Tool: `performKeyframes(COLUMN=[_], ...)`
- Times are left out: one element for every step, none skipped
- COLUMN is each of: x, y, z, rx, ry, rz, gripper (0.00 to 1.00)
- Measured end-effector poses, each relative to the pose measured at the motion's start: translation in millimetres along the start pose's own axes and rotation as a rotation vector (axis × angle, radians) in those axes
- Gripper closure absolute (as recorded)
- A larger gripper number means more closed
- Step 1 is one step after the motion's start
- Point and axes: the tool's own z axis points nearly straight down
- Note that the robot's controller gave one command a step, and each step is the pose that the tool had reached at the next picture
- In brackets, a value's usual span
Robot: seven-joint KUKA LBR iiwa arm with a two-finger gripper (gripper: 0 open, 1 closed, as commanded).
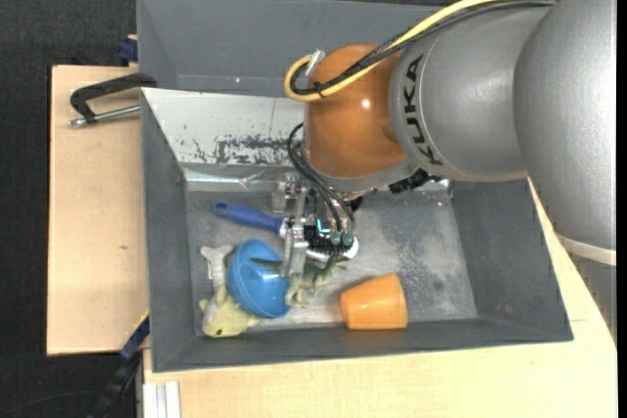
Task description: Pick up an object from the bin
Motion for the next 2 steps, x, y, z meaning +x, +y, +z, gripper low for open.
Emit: performKeyframes(x=[-42.4,-40.8], y=[-39.2,-35.4], z=[59.8,57.3], rx=[0.001,-0.002], ry=[-0.009,-0.006], rz=[-0.004,-0.007], gripper=[0.00,1.00])
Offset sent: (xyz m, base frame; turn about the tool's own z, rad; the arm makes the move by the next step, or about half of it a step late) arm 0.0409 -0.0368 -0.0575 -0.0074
